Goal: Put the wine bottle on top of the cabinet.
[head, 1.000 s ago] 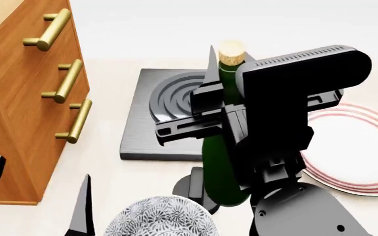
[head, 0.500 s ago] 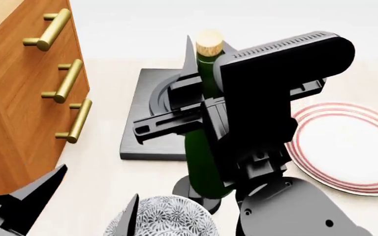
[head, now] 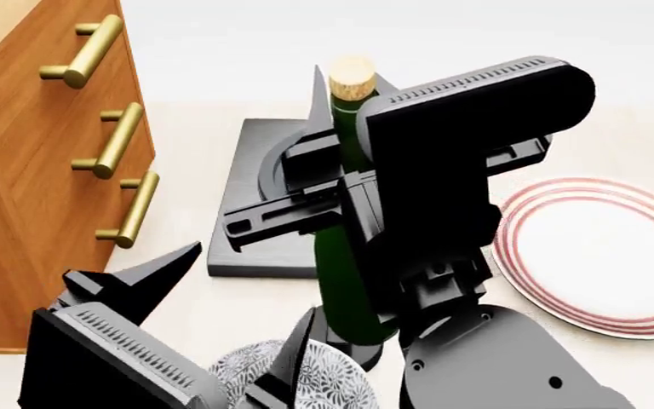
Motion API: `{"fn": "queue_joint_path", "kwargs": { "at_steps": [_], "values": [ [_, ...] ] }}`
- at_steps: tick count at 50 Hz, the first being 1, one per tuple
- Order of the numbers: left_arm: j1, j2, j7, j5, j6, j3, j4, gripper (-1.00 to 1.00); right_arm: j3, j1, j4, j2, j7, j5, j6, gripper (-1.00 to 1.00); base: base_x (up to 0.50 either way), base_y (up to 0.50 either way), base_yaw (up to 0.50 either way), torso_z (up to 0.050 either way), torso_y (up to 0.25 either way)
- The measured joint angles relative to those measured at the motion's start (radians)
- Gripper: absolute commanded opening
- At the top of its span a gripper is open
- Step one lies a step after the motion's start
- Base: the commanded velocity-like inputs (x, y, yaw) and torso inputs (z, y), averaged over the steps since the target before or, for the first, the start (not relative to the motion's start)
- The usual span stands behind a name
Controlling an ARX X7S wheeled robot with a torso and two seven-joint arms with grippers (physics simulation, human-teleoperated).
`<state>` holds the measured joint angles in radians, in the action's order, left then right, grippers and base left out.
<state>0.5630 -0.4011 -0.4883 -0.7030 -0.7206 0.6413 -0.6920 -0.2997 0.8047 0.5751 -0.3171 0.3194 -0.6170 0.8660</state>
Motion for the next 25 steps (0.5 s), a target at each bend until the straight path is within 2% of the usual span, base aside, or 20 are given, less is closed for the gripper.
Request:
{"fn": "queue_joint_path", "kwargs": {
  "at_steps": [11,25],
  "values": [
    [0.079,0.055,0.05,0.004,0.001,0.032,0.089,1.0,-0.012,0.002,-0.008,0.004,0.001,-0.002,-0.006,-1.0,0.0,0.0,0.0,0.001,0.0],
    [0.044,0.096,0.101,0.058,0.1,0.082,0.202,1.0,-0.016,0.008,-0.005,0.005,0.007,-0.011,-0.005,-1.0,0.0,0.0,0.0,0.0,0.001]
  ]
}}
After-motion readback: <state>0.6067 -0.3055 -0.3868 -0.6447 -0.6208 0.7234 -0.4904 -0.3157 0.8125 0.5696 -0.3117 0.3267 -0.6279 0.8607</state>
